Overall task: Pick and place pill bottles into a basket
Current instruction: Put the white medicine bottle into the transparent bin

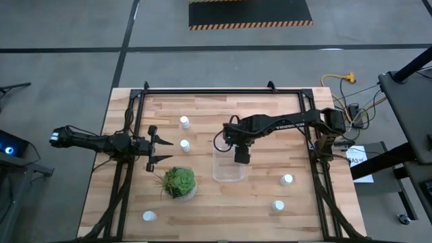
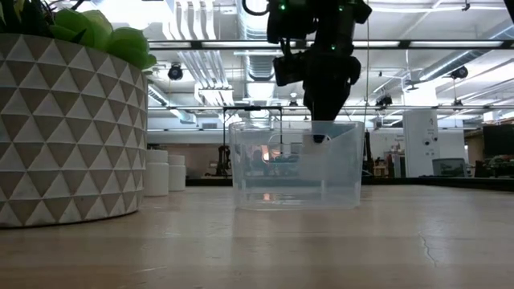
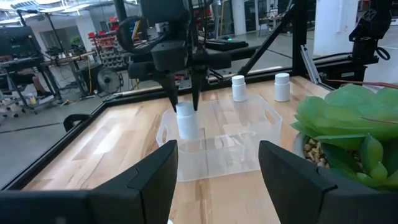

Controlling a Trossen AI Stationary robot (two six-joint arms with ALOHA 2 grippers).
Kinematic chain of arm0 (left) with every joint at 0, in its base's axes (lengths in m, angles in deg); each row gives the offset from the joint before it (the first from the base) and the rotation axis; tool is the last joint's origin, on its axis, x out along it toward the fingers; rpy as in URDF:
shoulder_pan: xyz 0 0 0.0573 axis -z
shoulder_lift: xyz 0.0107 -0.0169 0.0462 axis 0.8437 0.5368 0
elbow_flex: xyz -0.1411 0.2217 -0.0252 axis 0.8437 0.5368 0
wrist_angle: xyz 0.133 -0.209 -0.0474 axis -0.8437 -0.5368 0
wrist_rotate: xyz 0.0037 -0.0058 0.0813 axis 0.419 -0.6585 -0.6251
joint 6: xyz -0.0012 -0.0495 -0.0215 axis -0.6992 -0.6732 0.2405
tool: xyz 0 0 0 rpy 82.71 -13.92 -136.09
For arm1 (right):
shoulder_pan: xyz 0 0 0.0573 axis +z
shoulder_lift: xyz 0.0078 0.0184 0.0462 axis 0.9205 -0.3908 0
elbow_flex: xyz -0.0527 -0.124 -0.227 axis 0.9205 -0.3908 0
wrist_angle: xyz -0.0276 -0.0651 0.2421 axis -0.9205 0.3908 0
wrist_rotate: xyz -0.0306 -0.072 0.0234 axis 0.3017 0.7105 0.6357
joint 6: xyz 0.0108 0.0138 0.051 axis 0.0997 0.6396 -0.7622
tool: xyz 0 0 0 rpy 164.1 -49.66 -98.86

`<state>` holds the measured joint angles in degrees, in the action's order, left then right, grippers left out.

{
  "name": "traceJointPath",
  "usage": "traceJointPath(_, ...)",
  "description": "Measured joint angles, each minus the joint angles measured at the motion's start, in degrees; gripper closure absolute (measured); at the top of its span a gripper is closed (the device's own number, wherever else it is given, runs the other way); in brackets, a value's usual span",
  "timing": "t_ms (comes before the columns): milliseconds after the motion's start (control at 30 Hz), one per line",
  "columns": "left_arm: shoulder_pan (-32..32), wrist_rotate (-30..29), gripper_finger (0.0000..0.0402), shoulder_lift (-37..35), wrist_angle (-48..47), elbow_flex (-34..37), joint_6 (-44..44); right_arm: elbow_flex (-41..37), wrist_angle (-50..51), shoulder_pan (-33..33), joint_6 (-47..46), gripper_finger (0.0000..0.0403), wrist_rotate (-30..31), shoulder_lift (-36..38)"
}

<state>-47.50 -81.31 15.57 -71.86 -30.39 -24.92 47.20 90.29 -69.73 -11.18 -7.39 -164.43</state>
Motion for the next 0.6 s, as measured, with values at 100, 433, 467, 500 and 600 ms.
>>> traceJointPath(100,-0.01,0.01,0.0194,-0.01,0.00,0.00,-0.01,-1.17,-0.71,0.00,0.18,0.0260,0.51,0.00)
traceJointPath(433,-0.01,0.00,0.0194,-0.01,0.00,0.00,0.00,-2.76,-1.71,0.00,0.16,0.0227,1.54,0.00)
traceJointPath(467,-0.01,0.02,0.0194,-0.01,-0.02,0.00,0.00,-2.79,-1.72,0.00,0.16,0.0222,1.64,0.00)
traceJointPath(500,-0.01,0.02,0.0194,-0.01,0.00,0.00,0.01,-2.80,-1.76,0.00,0.16,0.0220,1.81,0.00)
traceJointPath(600,0.00,0.02,0.0194,-0.01,0.00,0.00,0.01,-2.84,-1.78,0.00,0.14,0.0218,1.96,0.00)
